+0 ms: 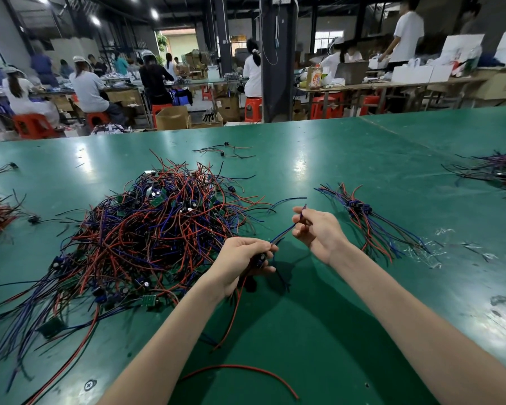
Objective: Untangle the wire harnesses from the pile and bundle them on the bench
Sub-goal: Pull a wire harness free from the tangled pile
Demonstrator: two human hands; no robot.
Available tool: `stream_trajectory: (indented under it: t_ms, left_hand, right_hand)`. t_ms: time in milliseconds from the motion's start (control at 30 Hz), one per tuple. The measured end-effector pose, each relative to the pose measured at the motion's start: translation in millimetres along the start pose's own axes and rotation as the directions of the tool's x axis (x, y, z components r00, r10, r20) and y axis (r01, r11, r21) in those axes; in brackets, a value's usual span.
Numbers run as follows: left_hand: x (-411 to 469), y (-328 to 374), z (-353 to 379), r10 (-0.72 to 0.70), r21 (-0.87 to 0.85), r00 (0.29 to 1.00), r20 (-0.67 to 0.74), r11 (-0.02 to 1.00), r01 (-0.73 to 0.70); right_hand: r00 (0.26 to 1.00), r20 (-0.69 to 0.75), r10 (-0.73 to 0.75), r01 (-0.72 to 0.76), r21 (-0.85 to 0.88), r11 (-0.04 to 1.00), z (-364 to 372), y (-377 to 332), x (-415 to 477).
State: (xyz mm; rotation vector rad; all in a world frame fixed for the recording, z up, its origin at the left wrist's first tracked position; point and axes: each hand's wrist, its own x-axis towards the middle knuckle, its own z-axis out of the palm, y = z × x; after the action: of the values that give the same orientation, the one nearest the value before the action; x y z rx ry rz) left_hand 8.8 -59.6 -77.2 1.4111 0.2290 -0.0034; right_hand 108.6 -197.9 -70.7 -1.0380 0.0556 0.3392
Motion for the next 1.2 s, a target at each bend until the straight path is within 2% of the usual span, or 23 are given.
stream_trajectory:
  t_ms: [267, 367, 533, 600, 667, 733, 800, 933, 1100, 1200]
  left_hand:
    - [1.6, -0.5, -3.7, -0.015, 0.006, 1.000, 0.001, 1.000, 0.015]
    - [1.8, -0.3, -3.5, -0.019, -0.013, 1.000, 0.012, 1.000, 0.019]
    - [0.3, 0.0, 0.4, -0.025, -0.007, 0.999, 0.039, 1.000, 0.025]
    - [-0.9, 0.8, 2.3, -0.028, -0.002, 0.998, 0.055, 1.000, 0.029]
    - [-2.7, 1.3, 4.0, -0.034, -0.003, 0.997, 0.075, 0.999, 0.034]
    - [-3.9, 1.2, 4.4, -0.045, -0.002, 0.995, 0.089, 0.999, 0.046]
    - [-4.8, 0.9, 4.4, -0.065, -0.001, 0.992, 0.105, 0.998, 0.065]
    - [-6.8, 0.4, 5.9, -0.142, 0.011, 0.974, 0.177, 0.990, 0.142]
    - [-10.0, 1.5, 6.6, -0.202, 0.028, 0.949, 0.243, 0.979, 0.202]
    - [-10.6, 1.2, 6.9, -0.201, 0.031, 0.948, 0.246, 0.979, 0.199]
  right_hand:
    - [0.993, 0.066, -0.094, 0.098, -0.058, 0.993, -4.9, -2.1, 0.3]
    - [0.984, 0.020, -0.175, 0.176, -0.179, 0.968, -10.0, -4.4, 2.4]
    - [0.954, -0.087, -0.288, 0.261, -0.235, 0.936, -13.5, -3.9, 5.6]
    - [0.916, -0.091, -0.391, 0.344, -0.322, 0.882, -14.1, -3.0, 6.4]
    - [0.867, -0.045, -0.496, 0.421, -0.467, 0.778, -14.0, -1.9, 5.7]
    - [0.851, -0.027, -0.524, 0.433, -0.528, 0.730, -13.4, -2.5, 4.9]
    - [0.891, -0.075, -0.448, 0.371, -0.450, 0.812, -12.6, -5.5, 5.1]
    - [0.974, -0.117, -0.193, 0.164, -0.217, 0.962, -9.9, -12.1, 4.2]
    - [0.997, -0.071, 0.002, -0.006, -0.061, 0.998, -6.1, -16.9, 2.1]
    - [0.994, 0.004, 0.109, -0.109, -0.024, 0.994, -9.3, -22.0, 2.3]
